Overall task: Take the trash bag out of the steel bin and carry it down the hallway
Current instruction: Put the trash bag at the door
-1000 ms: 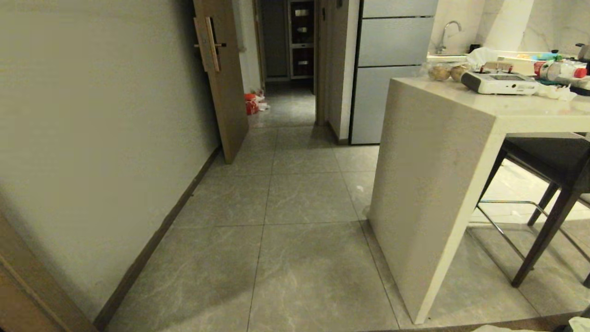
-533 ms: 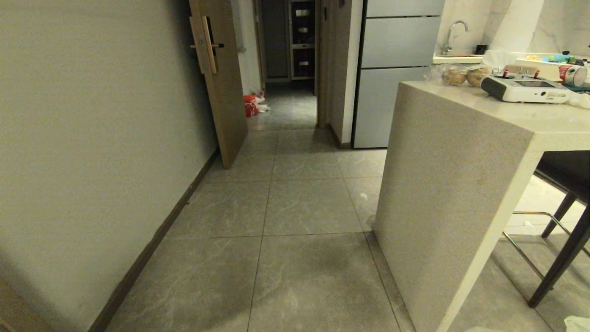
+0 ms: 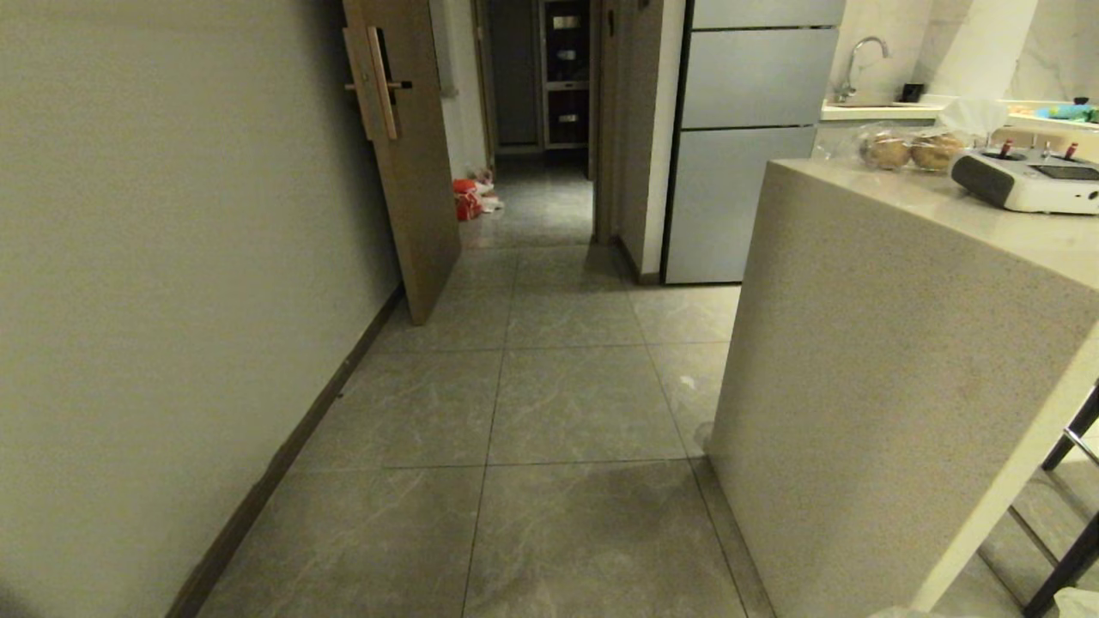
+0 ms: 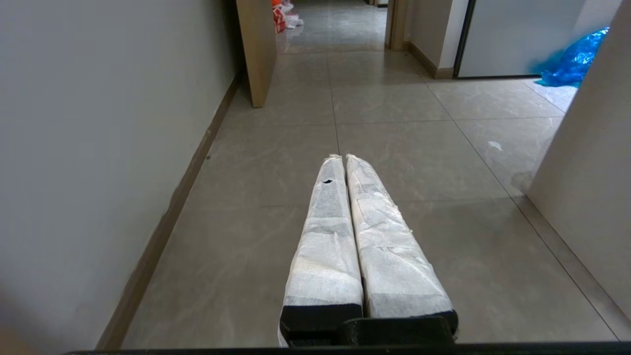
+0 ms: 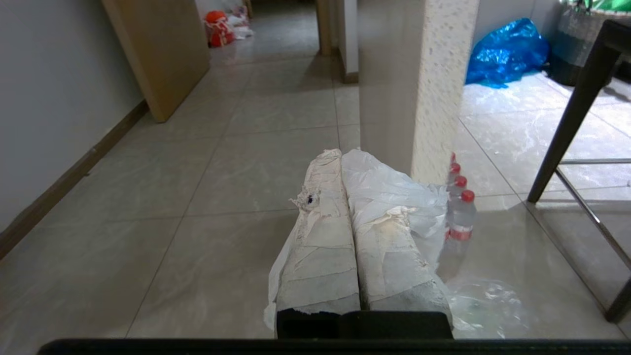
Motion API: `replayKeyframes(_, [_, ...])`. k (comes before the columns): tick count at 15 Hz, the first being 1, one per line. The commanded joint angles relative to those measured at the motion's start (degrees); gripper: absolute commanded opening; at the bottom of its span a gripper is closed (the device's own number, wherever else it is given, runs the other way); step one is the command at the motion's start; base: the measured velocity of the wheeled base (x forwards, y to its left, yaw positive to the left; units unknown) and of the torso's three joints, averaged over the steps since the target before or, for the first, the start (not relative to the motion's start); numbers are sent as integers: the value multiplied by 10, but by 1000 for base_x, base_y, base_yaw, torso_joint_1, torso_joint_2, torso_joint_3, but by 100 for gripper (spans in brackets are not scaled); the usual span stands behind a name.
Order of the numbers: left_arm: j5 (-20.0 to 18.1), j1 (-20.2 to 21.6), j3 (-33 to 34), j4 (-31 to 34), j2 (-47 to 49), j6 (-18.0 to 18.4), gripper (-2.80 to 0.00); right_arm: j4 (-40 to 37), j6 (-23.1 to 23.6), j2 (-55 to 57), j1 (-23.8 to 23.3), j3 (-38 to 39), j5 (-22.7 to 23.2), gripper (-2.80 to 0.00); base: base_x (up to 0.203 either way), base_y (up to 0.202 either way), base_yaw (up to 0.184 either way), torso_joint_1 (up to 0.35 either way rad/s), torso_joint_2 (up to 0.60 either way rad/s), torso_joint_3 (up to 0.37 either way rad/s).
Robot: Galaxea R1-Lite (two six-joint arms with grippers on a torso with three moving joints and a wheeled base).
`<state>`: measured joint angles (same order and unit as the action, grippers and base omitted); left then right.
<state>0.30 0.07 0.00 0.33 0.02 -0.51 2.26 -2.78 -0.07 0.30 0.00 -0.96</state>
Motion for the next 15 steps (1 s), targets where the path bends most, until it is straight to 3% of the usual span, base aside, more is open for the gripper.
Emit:
replayKeyframes(1, [0, 0, 1, -1, 0, 0, -280, 0, 0, 0, 0, 0, 0, -280, 189, 0, -3, 6, 0, -1])
replayKeyframes(15, [0, -1, 1, 0, 0, 0, -280, 0, 0, 0, 0, 0, 0, -280, 188, 0, 1, 2, 3, 1])
